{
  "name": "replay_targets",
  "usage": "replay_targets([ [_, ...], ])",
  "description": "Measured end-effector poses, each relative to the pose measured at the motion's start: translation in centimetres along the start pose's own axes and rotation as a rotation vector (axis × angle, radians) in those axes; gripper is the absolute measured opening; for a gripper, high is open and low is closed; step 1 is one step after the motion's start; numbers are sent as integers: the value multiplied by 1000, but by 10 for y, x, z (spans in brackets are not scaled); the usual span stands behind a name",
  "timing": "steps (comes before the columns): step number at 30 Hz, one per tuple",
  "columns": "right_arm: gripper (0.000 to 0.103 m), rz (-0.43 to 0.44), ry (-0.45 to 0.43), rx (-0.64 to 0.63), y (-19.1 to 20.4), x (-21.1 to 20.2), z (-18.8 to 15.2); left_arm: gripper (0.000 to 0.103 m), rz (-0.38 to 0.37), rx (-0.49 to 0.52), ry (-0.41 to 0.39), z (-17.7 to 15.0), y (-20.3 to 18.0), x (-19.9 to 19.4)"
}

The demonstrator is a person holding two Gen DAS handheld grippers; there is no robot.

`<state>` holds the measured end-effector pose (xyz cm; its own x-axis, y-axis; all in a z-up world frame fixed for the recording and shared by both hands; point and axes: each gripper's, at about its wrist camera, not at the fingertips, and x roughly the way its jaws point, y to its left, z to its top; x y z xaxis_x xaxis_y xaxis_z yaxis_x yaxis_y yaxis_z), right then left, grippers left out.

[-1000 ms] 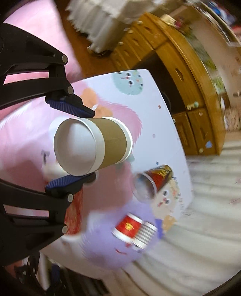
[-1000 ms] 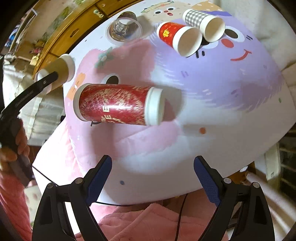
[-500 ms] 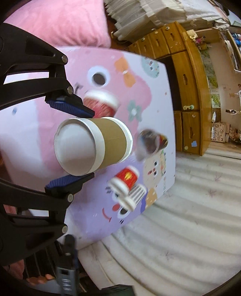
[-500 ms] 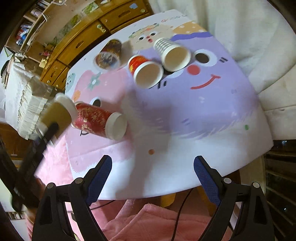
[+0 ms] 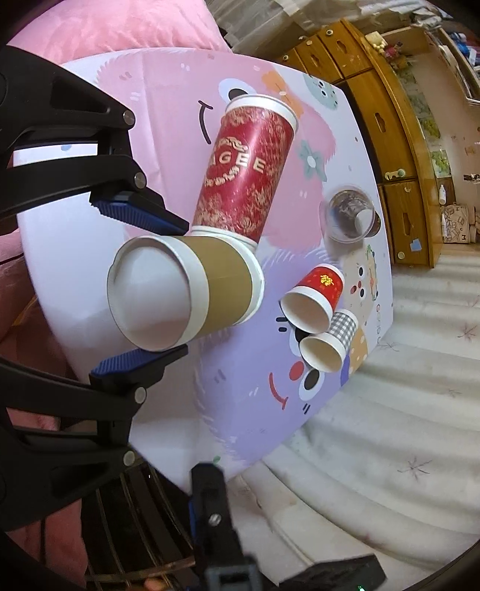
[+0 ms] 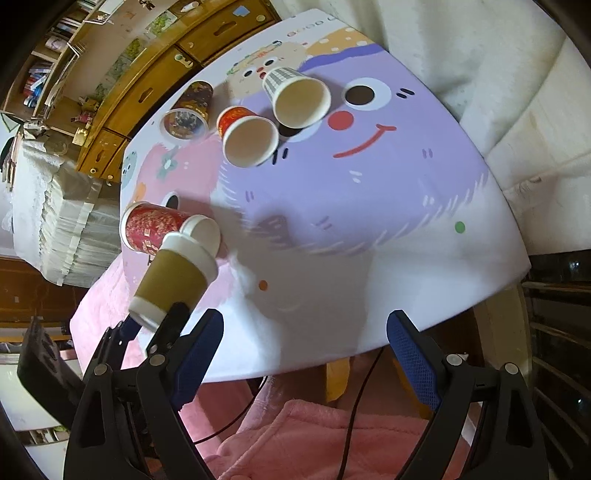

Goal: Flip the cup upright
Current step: 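Carry the brown-sleeved cup with the left gripper toward the right gripper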

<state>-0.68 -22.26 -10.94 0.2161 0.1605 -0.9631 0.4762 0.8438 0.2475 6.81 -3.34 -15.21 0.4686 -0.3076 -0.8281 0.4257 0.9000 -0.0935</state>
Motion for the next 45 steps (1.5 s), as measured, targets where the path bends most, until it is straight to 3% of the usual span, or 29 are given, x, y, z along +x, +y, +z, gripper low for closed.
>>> replay_targets([
  [5,91,-16,35,-21,-3,10,-3,56,20,-18,-13,-4,-4,18],
  [16,91,-28,49,-40,-7,24,3,56,5,-90,50,-22,0,38],
  [25,91,-6,84,-48,1,38,5,56,-37,-162,274,-47,7,68],
  [42,91,28,160,-57,15,68,5,57,-191,-311,424,-46,25,79],
  [45,91,48,178,-46,19,75,6,67,-192,-304,452,-41,25,76],
])
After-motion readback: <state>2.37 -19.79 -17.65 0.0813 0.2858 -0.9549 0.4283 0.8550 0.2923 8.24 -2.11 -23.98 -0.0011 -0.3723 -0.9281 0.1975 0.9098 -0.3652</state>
